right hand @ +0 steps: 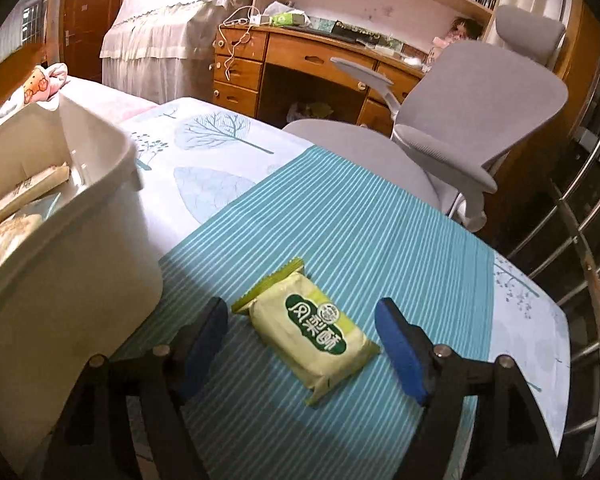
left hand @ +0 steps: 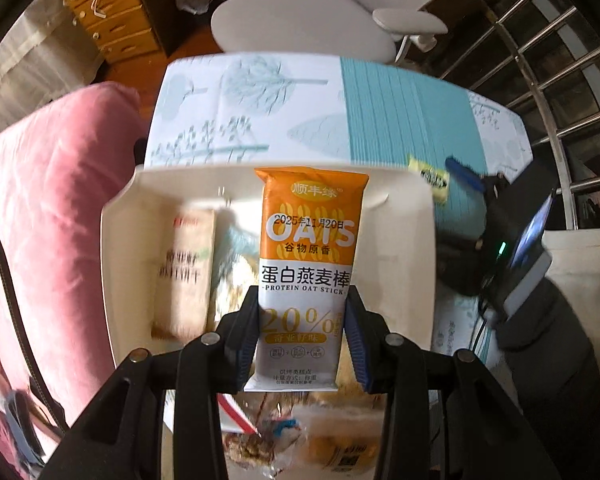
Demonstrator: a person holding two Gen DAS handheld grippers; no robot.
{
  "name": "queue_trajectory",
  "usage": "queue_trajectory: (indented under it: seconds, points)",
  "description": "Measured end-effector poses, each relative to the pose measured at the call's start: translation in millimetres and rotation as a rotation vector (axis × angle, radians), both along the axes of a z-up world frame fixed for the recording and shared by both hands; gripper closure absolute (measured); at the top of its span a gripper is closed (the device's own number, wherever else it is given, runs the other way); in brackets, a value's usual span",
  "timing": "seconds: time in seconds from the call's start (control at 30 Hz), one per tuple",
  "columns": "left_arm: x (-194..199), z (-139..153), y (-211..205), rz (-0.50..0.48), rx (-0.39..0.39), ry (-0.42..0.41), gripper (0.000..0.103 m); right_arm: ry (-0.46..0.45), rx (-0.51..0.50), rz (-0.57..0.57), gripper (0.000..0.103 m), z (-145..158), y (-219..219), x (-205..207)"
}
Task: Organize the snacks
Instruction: 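Carry oats bar toward the tray with left tool while right tool grasps yellow-green packet, then release oats bar into tray with left tool while right tool drops yellow-green packet there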
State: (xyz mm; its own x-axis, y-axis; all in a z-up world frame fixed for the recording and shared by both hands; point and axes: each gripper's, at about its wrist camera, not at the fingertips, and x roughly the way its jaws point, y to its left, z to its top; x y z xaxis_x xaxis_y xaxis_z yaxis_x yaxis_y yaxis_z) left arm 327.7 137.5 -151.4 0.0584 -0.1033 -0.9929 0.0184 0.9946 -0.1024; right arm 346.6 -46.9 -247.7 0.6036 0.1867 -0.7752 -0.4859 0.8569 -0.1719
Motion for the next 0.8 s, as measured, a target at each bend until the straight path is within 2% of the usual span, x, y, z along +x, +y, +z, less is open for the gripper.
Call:
queue_trajectory:
  seconds: [0.07, 0.17, 0.3, 0.37, 0.6, 0.8]
  points:
    - [-4, -2, 0, 0.006, -0.005, 0.013, 0.065, 0.024, 0.014, -0.016, 0.039, 0, -4, 4]
    - [-12, -5, 2, 0.017, -0.016, 0.029, 0.065, 0.045, 0.026, -0.049, 0.050, 0, -9, 5]
    - [-19, -1, 3, 0.020, -0.025, 0.031, 0.065, 0.069, 0.032, -0.070, 0.055, 1, -12, 6]
    - [-21, 1, 5, 0.022, -0.025, 0.031, 0.064, 0.073, 0.029, -0.084, 0.063, 1, -12, 5]
    - [-37, 1, 12, 0.036, -0.023, 0.046, 0.064, 0.152, 0.082, -0.176, 0.067, 9, -22, 1]
    - [-58, -7, 23, 0.050, -0.035, 0.047, 0.063, 0.152, 0.113, -0.235, 0.068, 34, -24, -24]
